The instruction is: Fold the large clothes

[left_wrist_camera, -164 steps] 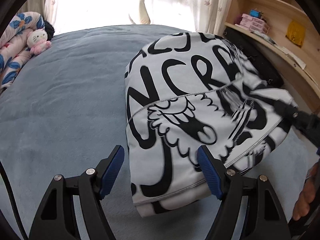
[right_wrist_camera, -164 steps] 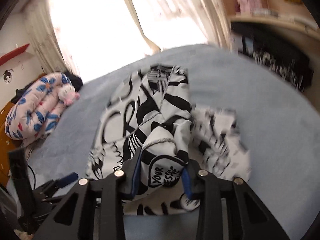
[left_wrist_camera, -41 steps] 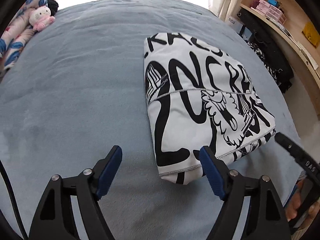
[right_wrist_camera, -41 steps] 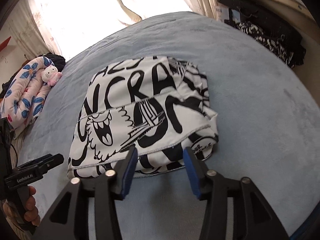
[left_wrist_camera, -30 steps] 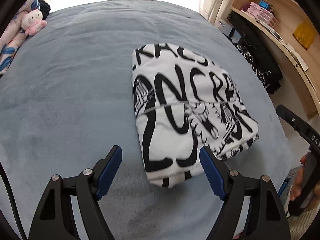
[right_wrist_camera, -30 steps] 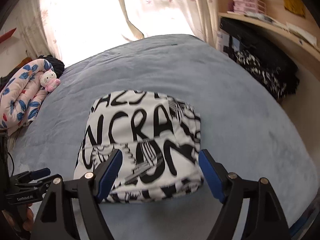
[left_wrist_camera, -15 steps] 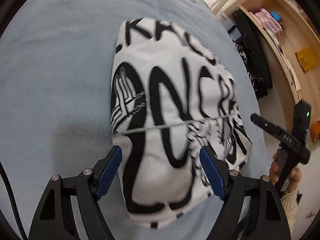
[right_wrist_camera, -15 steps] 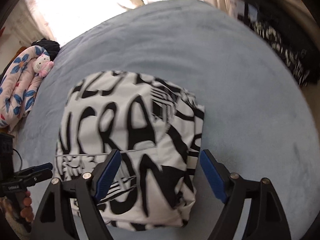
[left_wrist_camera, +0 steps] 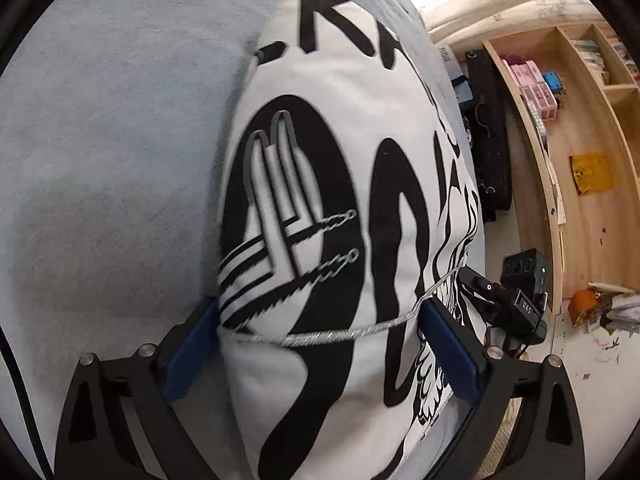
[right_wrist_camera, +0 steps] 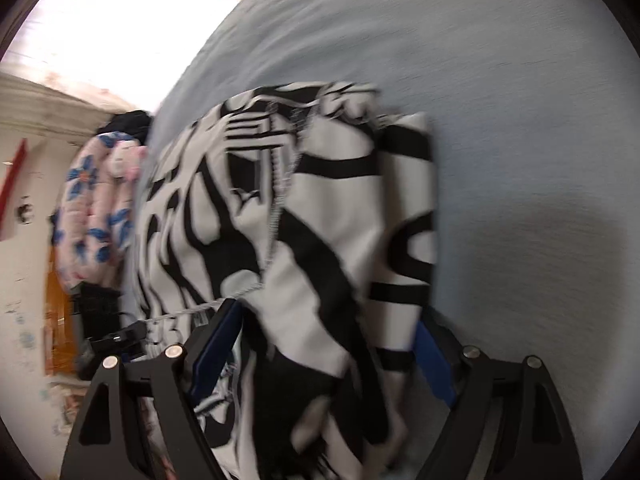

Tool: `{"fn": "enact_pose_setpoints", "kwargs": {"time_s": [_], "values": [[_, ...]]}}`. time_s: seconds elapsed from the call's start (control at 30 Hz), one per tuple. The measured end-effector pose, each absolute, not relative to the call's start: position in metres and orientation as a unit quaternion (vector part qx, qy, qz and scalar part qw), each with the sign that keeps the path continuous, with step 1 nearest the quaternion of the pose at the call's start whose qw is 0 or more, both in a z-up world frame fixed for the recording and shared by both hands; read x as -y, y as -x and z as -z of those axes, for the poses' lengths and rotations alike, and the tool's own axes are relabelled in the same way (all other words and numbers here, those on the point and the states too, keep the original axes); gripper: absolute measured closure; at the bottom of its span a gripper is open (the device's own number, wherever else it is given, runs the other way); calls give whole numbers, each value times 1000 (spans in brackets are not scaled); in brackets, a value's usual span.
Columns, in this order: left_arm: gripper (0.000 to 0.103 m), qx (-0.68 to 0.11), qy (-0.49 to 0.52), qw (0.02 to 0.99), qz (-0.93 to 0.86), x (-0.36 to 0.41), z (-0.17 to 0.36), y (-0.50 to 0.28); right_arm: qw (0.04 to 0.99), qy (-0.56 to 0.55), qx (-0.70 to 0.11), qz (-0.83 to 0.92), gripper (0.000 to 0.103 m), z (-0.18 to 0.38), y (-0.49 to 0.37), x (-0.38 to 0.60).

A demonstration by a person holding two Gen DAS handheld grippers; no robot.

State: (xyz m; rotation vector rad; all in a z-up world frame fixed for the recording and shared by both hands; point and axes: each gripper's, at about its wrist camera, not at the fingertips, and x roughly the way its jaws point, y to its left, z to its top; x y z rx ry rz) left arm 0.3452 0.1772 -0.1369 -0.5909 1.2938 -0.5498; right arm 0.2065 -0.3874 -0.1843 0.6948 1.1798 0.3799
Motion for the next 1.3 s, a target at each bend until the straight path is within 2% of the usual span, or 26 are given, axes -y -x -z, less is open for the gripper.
{"fn": "enact_pose_setpoints", "kwargs": {"time_s": [0.2, 0.3, 0.4, 0.5, 0.57, 0.7, 0.87, 1.03, 1.3], "values": [[0, -585, 226, 738, 247, -149, 138, -352, 762, -313, -537, -181, 20, 188, -215, 380], [0, -589, 214, 742, 238, -141, 134, -352, 776, -298, -529, -172, 23, 186, -215, 376], [0, -590, 208, 745, 232, -133, 130, -356, 785, -288, -525, -160, 28, 184, -216, 369], [2, -585, 192, 757, 218, -124, 124, -354, 788, -289, -521, -153, 39, 181, -214, 366], [8, -582, 175, 766, 210, -129, 118, -353, 790, -288, -521, -146, 48, 177, -213, 362], [20, -569, 142, 785, 200, -120, 101, -345, 799, -275, -518, -130, 55, 167, -209, 353], [41, -542, 93, 811, 199, -111, 76, -336, 818, -248, -508, -106, 65, 147, -199, 338], [46, -534, 61, 821, 192, -118, 61, -317, 828, -223, -506, -91, 73, 127, -179, 317], [47, -540, 60, 820, 179, -136, 44, -280, 830, -207, -510, -88, 75, 112, -134, 261]]}}
